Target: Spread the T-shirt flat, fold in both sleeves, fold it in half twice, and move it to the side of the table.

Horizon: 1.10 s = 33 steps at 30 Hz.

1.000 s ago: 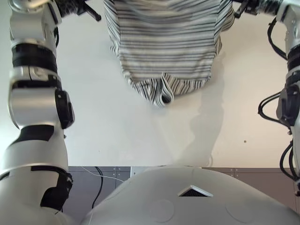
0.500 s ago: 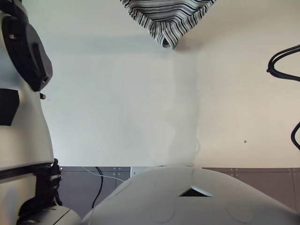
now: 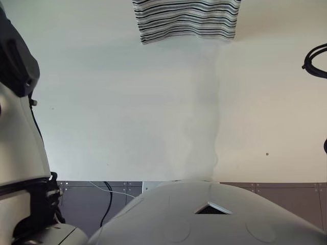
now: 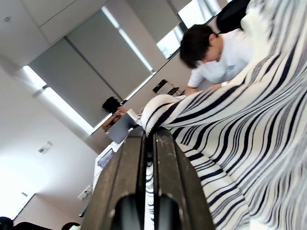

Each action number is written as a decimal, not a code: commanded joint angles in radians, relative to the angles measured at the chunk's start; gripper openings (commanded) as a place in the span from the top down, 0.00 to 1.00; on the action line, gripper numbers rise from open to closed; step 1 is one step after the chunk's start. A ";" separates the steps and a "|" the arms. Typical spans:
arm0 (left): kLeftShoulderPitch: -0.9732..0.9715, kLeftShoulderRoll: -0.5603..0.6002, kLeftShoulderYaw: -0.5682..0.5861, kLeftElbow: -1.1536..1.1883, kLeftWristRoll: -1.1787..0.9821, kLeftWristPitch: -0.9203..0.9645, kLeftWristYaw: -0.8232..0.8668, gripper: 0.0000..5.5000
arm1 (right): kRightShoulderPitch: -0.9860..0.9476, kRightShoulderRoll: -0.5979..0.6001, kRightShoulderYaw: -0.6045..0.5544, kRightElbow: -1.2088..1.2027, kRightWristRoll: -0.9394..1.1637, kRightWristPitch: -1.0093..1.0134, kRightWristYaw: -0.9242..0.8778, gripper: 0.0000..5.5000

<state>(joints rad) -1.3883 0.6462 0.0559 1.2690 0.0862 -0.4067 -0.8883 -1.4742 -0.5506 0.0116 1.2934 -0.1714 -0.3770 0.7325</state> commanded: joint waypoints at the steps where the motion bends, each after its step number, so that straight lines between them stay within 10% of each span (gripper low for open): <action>1: 0.369 0.036 0.073 -0.360 -0.203 -0.005 -0.246 0.98 | 0.316 -0.062 -0.075 -0.323 0.226 -0.022 0.350 0.98; 7: 1.032 0.058 0.096 -1.189 -0.380 0.162 -0.238 0.98 | 1.069 -0.158 -0.088 -1.243 0.489 0.237 0.465 0.98; 15: 1.497 0.095 0.178 -1.645 -0.431 0.204 -0.240 0.98 | 1.535 -0.232 -0.192 -1.672 0.522 0.268 0.473 0.98; 33: 1.868 0.204 0.051 -1.348 -0.164 -0.538 -0.297 0.98 | 1.883 -0.310 -0.048 -1.520 0.195 -0.230 0.444 0.94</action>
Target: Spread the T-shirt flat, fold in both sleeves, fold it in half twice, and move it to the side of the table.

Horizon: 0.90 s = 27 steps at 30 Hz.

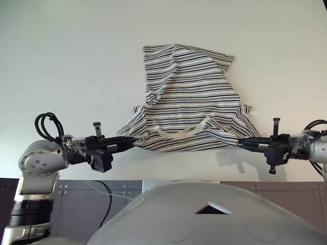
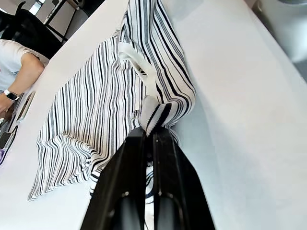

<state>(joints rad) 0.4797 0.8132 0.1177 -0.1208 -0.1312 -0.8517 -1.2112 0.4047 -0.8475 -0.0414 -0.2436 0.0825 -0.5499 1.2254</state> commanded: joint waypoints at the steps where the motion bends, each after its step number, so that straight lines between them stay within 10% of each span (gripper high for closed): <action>1: 0.001 0.040 -0.013 0.073 0.076 -0.131 0.040 0.94 | 0.008 -0.013 0.010 0.043 -0.100 -0.103 -0.071 0.92; 15: -0.060 -0.008 0.048 0.547 0.663 -0.729 0.318 0.69 | -0.138 -0.085 0.051 0.586 -0.578 -0.688 -0.483 0.57; 22: -0.160 0.051 0.000 0.299 0.198 -0.312 0.539 0.69 | -0.063 -0.224 0.132 0.264 0.277 -0.021 -0.226 0.57; 27: -0.258 -0.019 -0.035 0.044 0.076 0.093 0.589 0.69 | -0.109 -0.292 0.053 0.178 0.460 0.279 -0.096 0.57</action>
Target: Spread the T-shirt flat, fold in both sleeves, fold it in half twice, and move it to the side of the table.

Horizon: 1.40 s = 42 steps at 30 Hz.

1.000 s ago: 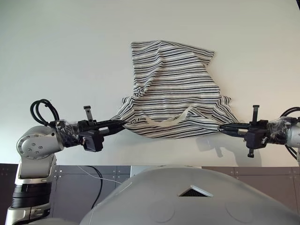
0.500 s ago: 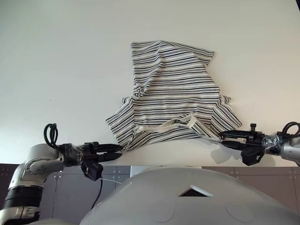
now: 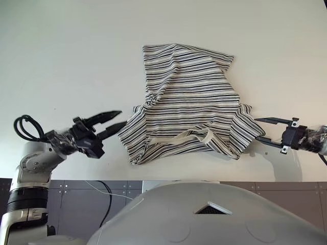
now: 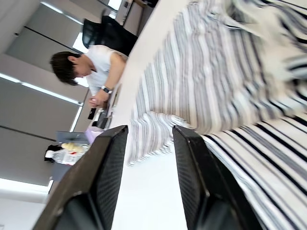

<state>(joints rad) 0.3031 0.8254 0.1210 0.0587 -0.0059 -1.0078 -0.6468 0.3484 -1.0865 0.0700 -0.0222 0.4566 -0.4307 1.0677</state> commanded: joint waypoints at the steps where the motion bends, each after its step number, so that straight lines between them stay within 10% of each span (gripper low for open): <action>1: -0.101 -0.044 -0.059 -0.151 -0.047 0.309 0.022 0.69 | -0.082 -0.055 -0.073 -0.043 0.097 0.198 0.075 0.57; 7: -0.234 -0.125 -0.280 -0.082 0.045 0.479 -0.074 0.69 | -0.457 0.143 0.020 -0.003 0.032 0.357 0.063 0.57; 15: -0.411 -0.149 -0.473 0.282 0.251 0.454 -0.167 0.69 | -0.655 0.417 0.317 0.496 -0.496 0.007 -0.033 0.57; 27: -0.778 -0.214 -0.575 0.811 0.453 0.243 0.072 0.69 | -1.069 0.540 0.473 1.145 -0.980 -0.286 -0.648 0.57; 35: -0.423 -0.082 -0.409 0.135 0.156 0.319 0.021 0.69 | -0.707 0.351 0.322 0.451 -0.434 -0.256 -0.251 0.57; 42: -0.130 -0.023 -0.317 -0.022 0.184 0.502 0.050 0.69 | -0.437 0.257 0.274 0.177 -0.392 -0.061 -0.194 0.57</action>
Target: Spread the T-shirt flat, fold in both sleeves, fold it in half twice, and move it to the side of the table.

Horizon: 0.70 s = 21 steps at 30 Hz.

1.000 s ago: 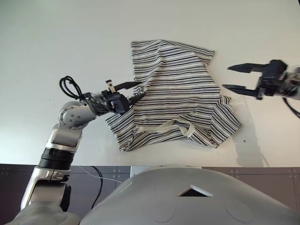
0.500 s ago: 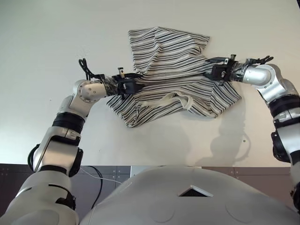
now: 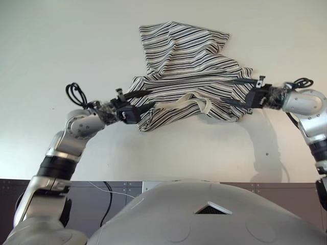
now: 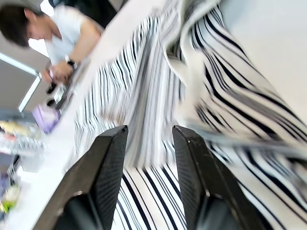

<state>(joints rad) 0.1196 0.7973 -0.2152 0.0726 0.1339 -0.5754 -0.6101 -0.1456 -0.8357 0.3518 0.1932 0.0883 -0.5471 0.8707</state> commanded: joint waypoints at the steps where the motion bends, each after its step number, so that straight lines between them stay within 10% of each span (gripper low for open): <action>1: 0.069 0.005 0.016 -0.044 0.063 0.089 0.012 0.69 | 0.077 0.009 -0.006 -0.043 -0.037 0.068 0.004 0.57; 21: -0.036 0.177 -0.152 0.438 0.455 -0.237 0.209 0.69 | 0.114 -0.134 -0.013 0.134 -0.147 -0.080 0.167 0.57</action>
<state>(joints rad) 0.0440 0.9458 -0.2831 0.3873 0.4018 -0.8179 -0.3949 -0.0329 -0.9421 0.3262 0.2710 0.0119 -0.6444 0.9935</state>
